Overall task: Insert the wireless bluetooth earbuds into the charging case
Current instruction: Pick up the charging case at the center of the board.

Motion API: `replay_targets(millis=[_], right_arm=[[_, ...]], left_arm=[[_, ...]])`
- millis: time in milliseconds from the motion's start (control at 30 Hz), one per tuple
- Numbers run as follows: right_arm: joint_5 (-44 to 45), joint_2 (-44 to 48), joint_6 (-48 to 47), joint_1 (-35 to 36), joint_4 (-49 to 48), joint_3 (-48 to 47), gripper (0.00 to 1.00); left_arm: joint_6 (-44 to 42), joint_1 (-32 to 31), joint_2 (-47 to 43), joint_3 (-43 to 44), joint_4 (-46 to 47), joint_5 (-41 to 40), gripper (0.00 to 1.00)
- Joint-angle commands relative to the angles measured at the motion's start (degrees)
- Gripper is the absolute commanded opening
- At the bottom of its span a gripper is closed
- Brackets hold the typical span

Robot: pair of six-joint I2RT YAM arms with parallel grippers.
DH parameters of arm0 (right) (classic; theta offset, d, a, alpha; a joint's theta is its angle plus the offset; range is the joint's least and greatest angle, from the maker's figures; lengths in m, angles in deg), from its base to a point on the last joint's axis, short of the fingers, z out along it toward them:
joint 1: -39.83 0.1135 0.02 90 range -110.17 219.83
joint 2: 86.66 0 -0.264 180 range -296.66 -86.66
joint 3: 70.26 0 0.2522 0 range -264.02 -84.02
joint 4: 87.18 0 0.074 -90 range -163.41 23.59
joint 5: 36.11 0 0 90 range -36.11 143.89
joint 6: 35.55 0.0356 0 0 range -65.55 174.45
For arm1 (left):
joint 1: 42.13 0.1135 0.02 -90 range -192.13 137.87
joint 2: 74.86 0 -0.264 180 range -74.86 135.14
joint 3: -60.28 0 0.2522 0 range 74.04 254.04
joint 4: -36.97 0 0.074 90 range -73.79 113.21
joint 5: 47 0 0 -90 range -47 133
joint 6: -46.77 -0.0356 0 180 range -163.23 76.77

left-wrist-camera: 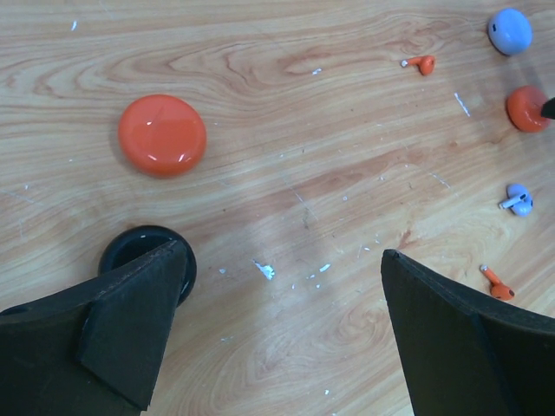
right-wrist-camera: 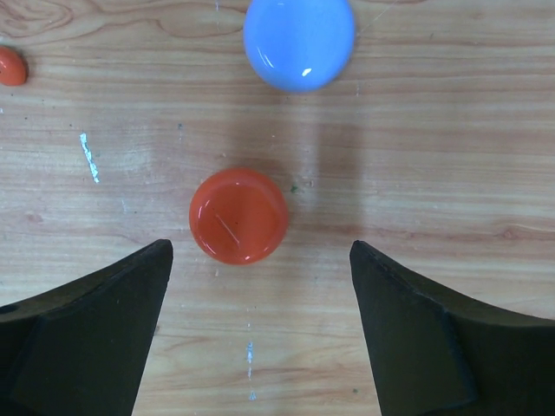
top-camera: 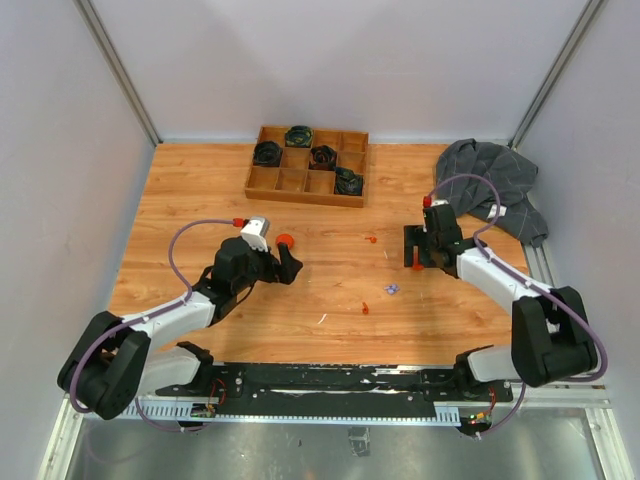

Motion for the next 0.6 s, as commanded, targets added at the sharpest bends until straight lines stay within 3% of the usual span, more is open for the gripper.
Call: replay_targets(millis=[0,433,567], right_arm=[[-4.88,-3.26,0.16,-2.16,1.54,-3.51,0.83],[-5.92,-13.11,0.33,-2.70,3.83,-8.02,0.71],[-6.00,-14.86,0.11,-2.70,4.30,-8.65,0.64]], left_arm=[[-1.36,-0.47,0.19,-0.61,3.91,2.38,0.99],[-1.62,-0.47,0.32,-0.67,3.74,2.86,0.99],[-1.64,-0.47,0.05,-0.62,3.74,3.21,0.99]])
